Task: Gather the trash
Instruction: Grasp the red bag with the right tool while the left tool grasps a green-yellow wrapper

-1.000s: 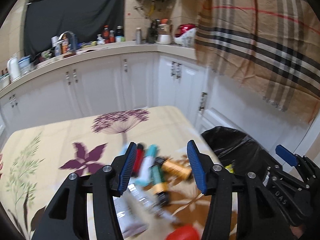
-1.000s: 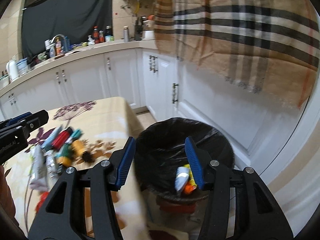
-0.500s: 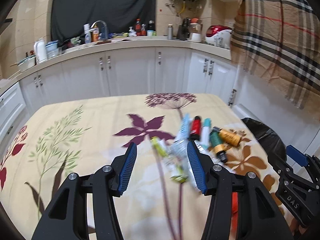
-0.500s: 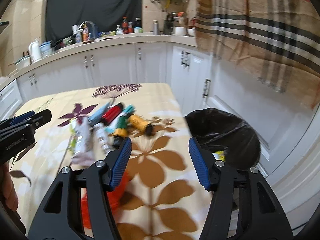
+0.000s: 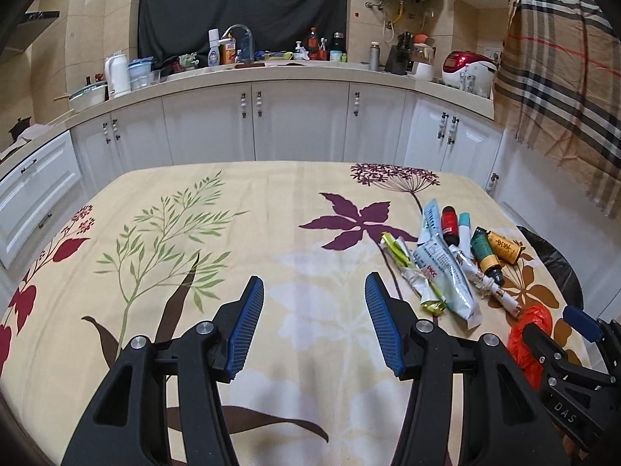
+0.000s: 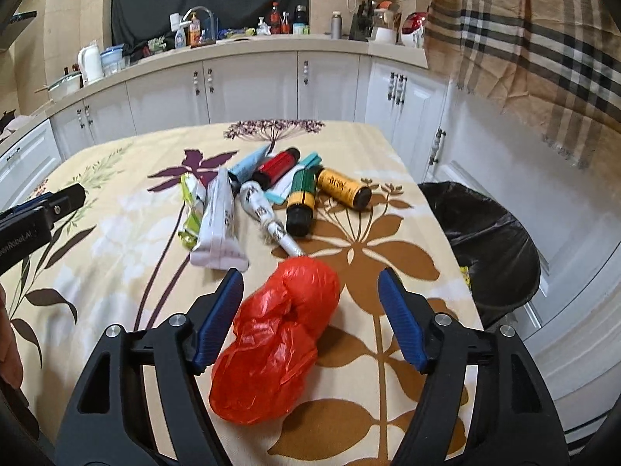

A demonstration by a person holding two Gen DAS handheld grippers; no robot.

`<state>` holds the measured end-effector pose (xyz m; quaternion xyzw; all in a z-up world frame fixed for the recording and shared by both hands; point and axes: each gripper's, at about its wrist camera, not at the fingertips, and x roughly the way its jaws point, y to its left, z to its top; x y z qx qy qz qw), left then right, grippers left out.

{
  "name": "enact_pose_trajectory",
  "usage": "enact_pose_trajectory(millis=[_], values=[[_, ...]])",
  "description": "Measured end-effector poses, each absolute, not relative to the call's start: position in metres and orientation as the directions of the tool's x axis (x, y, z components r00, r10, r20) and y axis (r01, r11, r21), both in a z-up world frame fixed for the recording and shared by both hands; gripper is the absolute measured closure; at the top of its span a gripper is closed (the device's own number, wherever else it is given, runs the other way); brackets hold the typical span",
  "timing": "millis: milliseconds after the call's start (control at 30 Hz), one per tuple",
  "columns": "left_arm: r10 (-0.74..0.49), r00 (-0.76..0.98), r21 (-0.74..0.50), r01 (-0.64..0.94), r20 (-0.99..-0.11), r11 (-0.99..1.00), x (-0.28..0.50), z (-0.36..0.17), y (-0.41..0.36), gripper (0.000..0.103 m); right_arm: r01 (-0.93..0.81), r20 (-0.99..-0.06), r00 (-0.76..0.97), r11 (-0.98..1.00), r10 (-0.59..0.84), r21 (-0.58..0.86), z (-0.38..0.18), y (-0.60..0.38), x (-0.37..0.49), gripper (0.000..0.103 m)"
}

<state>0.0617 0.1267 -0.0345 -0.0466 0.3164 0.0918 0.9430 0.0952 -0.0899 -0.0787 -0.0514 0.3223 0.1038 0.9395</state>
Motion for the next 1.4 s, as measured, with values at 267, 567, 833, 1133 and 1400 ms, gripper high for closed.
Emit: enact_pose_trajectory(millis=[267, 567, 833, 1133, 1400], values=[[0.116, 0.780, -0.038, -0.176, -0.615, 0.984, 0.062, -0.039, 0.118, 0.049, -0.249, -0.641, 0.745, 0.968, 0.186, -0.008, -0.084, -0.092, 0.094, 0.049], [0.091, 0.776, -0.039, -0.148, -0.624, 0.988, 0.066, -0.041, 0.101, 0.049, -0.272, -0.635, 0.741, 0.962, 0.218, 0.013, -0.079, -0.096, 0.091, 0.062], [0.064, 0.770, -0.032, -0.109, -0.634, 0.993, 0.079, -0.042, 0.081, 0.049, -0.235, -0.600, 0.775, 0.972, 0.197, 0.015, -0.066, -0.115, 0.093, 0.062], [0.063, 0.742, -0.024, -0.106, -0.668, 0.994, 0.106, -0.051, 0.070, 0.049, -0.168, -0.584, 0.799, 0.986, 0.146, 0.017, -0.061, -0.146, 0.116, 0.062], [0.067, 0.700, -0.014, -0.109, -0.711, 0.994, 0.132, -0.065, 0.065, 0.049, -0.131, -0.575, 0.810, 0.991, 0.118, 0.018, -0.058, -0.167, 0.139, 0.062]])
